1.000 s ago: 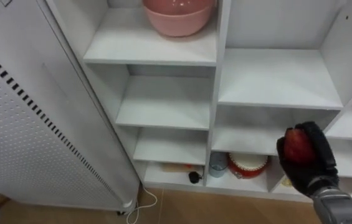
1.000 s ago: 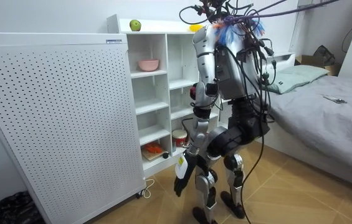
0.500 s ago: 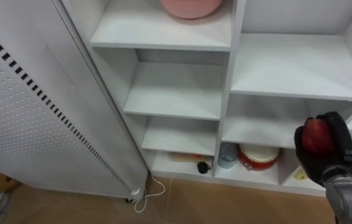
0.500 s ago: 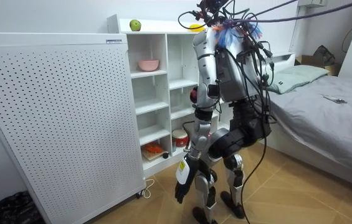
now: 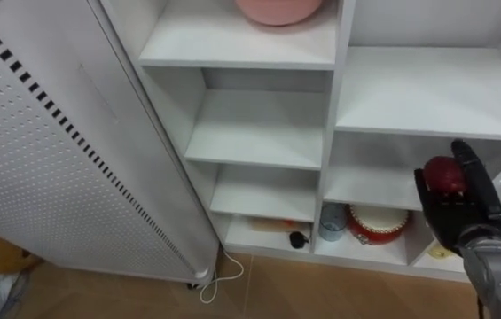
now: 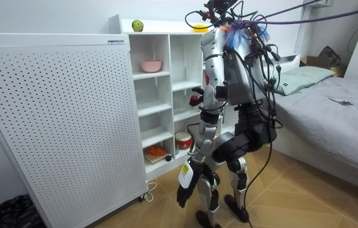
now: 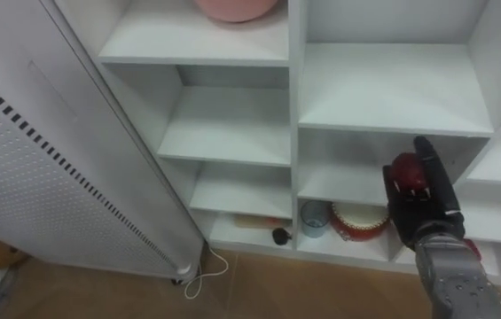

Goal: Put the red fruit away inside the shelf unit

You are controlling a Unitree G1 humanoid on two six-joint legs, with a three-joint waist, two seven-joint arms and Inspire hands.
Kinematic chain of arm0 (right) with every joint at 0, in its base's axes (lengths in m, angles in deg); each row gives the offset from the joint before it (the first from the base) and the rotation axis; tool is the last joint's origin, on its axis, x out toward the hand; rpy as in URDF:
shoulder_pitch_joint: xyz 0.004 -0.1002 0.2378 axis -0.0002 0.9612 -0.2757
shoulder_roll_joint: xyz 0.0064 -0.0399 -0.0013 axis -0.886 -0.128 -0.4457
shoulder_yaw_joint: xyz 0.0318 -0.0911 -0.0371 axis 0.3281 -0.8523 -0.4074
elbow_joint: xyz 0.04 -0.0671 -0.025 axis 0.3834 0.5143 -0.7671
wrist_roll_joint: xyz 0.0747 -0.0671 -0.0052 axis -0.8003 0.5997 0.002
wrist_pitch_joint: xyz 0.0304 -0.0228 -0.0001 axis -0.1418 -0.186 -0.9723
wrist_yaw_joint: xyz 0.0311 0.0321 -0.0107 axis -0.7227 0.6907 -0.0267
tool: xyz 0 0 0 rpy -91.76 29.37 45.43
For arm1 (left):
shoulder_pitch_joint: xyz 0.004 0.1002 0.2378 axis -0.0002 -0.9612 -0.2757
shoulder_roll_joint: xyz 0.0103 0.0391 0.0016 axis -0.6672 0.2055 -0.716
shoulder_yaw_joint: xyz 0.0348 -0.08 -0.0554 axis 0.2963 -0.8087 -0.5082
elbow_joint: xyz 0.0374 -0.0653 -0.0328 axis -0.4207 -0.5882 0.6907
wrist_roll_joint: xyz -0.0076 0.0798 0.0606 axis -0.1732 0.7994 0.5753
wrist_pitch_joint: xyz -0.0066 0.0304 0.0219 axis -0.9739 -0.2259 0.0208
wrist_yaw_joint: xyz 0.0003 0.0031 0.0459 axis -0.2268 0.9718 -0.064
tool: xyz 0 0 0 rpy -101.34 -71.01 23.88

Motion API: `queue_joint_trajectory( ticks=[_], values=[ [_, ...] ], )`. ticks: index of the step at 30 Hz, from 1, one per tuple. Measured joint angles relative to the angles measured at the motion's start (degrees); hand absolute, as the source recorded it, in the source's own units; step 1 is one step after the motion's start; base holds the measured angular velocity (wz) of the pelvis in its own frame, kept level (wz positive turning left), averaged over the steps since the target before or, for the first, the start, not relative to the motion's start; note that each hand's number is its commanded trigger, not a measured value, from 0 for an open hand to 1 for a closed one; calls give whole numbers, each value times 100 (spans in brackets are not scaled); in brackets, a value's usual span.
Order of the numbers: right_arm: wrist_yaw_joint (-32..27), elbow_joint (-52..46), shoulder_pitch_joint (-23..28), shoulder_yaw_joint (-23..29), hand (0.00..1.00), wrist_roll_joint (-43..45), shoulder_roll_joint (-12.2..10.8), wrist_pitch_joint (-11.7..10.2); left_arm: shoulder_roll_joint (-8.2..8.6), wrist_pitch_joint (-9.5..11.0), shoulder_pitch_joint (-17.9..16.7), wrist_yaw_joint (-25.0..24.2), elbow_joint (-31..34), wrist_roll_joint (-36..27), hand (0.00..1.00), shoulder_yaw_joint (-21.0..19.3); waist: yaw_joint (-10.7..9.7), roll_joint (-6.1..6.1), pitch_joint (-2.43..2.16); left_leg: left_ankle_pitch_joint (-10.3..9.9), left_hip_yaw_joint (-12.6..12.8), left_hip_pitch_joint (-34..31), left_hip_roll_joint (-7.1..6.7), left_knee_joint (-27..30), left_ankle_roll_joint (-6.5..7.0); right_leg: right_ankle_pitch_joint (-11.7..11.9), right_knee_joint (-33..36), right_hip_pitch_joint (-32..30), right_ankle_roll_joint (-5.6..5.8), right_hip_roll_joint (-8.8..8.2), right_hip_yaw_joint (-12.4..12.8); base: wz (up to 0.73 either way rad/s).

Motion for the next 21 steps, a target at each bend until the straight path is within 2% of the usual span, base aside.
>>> queue_joint_trajectory(
  ticks=[2, 8, 21],
  values=[
    [-4, 5, 0, 5, 0, 1, 0, 7, -2, -3, -38, 0, 68, 0, 0, -2, 4, 48, -8, -3, 5, -41, -5, -9, 6, -25, 10, -34, 5, -7, 4, 0],
    [-14, 9, 0, 27, 0, -10, 18, 10, -11, -12, -322, -7, 292, -30, 0, -2, 6, 83, -28, -4, 94, -106, -9, -15, 15, -30, 71, -180, 6, -76, 11, -5],
    [-14, 9, 2, 94, 0, -111, 32, 0, -10, -10, -333, 67, 395, -82, 0, 0, -7, 90, -33, -4, 106, -98, -7, -33, 13, -32, 63, -169, -4, -94, -55, 0]
  ],
)
